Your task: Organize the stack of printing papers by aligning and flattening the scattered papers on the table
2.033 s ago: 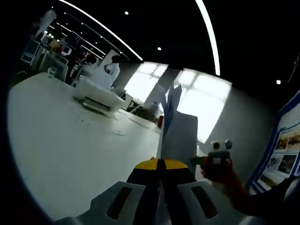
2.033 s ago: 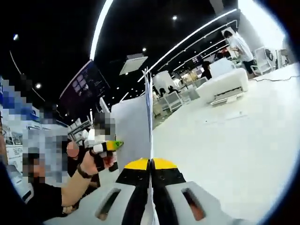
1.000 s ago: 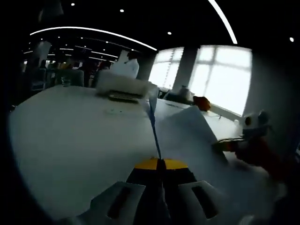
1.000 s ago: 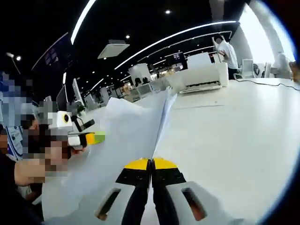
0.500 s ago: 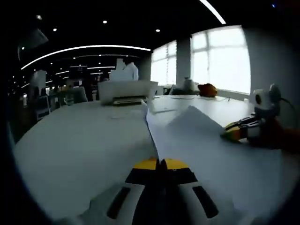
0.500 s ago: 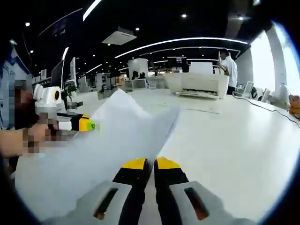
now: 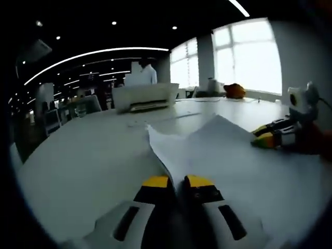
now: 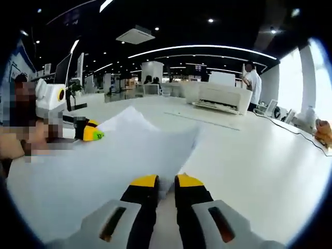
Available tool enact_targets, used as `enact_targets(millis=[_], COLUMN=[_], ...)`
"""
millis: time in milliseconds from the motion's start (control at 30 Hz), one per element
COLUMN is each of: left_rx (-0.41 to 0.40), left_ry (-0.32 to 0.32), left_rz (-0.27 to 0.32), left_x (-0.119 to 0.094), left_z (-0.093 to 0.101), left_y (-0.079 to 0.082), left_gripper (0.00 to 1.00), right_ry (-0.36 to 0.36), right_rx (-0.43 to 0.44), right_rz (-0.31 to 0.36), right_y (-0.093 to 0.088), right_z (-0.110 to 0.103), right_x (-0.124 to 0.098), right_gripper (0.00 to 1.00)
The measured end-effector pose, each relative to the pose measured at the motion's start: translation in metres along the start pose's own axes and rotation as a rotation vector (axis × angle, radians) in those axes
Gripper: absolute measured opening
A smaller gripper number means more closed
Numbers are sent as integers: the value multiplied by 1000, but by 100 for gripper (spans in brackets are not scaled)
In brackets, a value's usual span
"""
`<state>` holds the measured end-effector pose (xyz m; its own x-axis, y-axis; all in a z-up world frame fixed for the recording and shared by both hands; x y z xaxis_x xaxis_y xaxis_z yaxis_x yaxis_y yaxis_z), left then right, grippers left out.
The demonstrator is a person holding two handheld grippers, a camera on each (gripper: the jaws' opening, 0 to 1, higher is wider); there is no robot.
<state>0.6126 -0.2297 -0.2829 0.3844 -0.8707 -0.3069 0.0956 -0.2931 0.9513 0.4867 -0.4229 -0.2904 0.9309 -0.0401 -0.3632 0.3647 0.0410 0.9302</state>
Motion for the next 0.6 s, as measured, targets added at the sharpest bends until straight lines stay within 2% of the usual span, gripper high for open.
enact_targets(millis=[400,600], left_rx=[3,-4], left_ry=[43,55], left_rz=[13,59], left_x=[2,1], left_z=[-8,-13], left_y=[3,8], left_gripper=[28,29], right_ry=[-26,-24], right_rx=[-15,-11], right_rz=[6,17], right_y=[2,3], right_z=[7,6], right_x=[1,-1], right_gripper=[19,23])
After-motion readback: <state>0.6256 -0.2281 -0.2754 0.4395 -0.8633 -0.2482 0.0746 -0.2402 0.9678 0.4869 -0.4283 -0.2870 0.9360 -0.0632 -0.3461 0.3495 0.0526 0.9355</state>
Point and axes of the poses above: the point that each gripper's makers call its tool centre point, and the gripper's own axes: x roughly forward along the fingers, z roughly to its right, y roughly out of its top, the point moved 6 cm from there along -x, roughly backward along the fingers, and after that the axes turned 1 degree about -y, right-handed, at the moved point
